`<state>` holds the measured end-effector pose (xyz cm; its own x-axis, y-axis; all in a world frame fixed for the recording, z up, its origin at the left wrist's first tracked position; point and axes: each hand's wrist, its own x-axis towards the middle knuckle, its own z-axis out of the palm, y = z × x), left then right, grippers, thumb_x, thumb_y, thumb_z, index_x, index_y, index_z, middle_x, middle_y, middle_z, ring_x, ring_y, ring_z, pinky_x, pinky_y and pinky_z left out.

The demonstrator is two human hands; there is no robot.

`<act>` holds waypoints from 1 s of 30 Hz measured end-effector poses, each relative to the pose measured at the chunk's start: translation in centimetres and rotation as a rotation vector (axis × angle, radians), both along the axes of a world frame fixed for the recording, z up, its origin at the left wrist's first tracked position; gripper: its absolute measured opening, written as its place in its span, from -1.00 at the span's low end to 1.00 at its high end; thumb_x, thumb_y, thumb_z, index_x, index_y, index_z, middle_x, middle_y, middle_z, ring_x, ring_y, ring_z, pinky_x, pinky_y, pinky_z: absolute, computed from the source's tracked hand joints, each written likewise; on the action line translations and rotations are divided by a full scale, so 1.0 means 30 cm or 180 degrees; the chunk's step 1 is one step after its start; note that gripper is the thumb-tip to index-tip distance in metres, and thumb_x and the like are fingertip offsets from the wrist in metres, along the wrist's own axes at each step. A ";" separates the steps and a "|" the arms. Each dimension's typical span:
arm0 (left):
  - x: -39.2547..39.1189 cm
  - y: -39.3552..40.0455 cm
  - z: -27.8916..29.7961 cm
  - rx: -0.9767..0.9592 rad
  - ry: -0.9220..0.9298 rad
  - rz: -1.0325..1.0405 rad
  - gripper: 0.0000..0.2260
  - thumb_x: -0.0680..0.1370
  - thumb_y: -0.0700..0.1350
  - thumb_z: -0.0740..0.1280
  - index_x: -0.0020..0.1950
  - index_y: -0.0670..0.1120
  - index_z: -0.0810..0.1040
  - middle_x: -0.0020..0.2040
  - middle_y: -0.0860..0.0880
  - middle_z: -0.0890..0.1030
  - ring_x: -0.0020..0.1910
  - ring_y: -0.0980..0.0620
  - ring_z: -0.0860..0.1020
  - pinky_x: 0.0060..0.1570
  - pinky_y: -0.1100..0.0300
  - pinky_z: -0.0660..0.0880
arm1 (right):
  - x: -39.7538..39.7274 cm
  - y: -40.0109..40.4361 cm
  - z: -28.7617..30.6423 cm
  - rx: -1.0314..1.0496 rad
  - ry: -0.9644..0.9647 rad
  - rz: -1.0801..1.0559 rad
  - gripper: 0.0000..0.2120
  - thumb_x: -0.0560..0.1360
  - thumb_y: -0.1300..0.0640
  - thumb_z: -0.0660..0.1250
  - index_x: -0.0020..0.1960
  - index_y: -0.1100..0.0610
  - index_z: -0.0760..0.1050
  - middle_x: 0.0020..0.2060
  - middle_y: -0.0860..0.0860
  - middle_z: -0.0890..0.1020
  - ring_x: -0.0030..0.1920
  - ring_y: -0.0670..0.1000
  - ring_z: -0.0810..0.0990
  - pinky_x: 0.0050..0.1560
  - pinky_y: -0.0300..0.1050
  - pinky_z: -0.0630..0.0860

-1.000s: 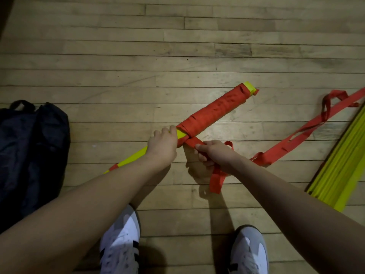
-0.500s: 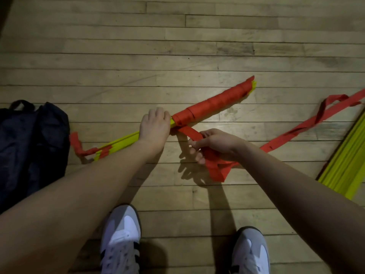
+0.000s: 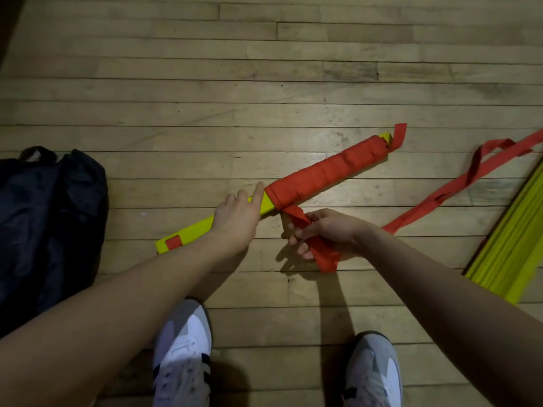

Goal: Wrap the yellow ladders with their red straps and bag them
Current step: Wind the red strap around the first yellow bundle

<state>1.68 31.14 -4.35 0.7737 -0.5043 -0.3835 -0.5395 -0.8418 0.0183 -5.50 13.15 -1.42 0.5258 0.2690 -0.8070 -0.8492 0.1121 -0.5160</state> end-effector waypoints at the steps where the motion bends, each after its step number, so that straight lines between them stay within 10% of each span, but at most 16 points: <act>1: 0.009 -0.006 0.006 0.0023 0.0025 0.0069 -0.33 0.59 -0.10 0.26 0.57 -0.09 -0.08 0.28 -0.19 0.38 0.25 -0.19 0.40 0.09 -0.01 0.44 | -0.004 0.004 0.004 -0.0071 -0.0026 0.0027 -0.84 0.56 0.40 0.20 0.09 0.23 0.42 -0.21 0.11 0.63 -0.35 -0.01 0.58 -0.31 -0.16 0.60; 10: 0.100 -0.027 0.022 0.0235 -0.0321 0.0079 -0.54 0.58 -0.10 0.26 0.44 -0.17 0.25 0.25 -0.18 0.39 0.21 -0.17 0.41 0.13 0.04 0.39 | 0.014 0.048 0.024 -0.0140 -0.0096 -0.0268 -0.67 0.67 -0.04 0.04 0.11 0.21 0.40 -0.30 0.08 0.56 -0.43 -0.04 0.45 -0.43 -0.22 0.45; 15: 0.019 0.007 -0.005 -0.0006 -0.0429 -0.0438 -0.38 0.62 0.17 0.05 0.56 -0.17 0.03 0.41 -0.21 0.27 0.31 -0.20 0.31 0.27 -0.02 0.29 | 0.011 0.058 0.007 -0.0362 -0.0065 -0.0189 -0.70 0.67 0.06 0.06 0.05 0.27 0.44 -0.31 0.09 0.59 -0.43 -0.02 0.49 -0.37 -0.16 0.48; 21: -0.060 0.018 -0.034 0.0221 -0.0235 -0.0428 -0.37 0.63 -0.05 0.12 0.58 -0.10 -0.17 0.33 -0.21 0.37 0.24 -0.19 0.40 0.18 0.02 0.37 | -0.009 0.054 -0.003 -0.0314 -0.0057 -0.0191 -0.85 0.65 0.26 0.10 0.07 0.30 0.42 -0.30 0.14 0.58 -0.45 0.01 0.53 -0.37 -0.14 0.52; 30: 0.008 0.010 0.058 -0.0334 0.0284 -0.0419 -0.57 0.48 0.08 0.35 0.23 -0.12 0.40 0.14 -0.13 0.41 0.13 -0.12 0.43 0.01 0.06 0.40 | -0.031 0.045 -0.023 -0.0821 -0.0665 -0.0231 -0.81 0.59 0.30 0.11 -0.06 0.24 0.49 -0.44 0.03 0.46 -0.56 -0.06 0.30 -0.55 -0.27 0.27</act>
<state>1.90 31.43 -2.61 0.6637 -0.6397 -0.3876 -0.6372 -0.7550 0.1548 -6.44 14.49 -2.10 0.6972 0.0257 -0.7164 -0.7168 0.0114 -0.6972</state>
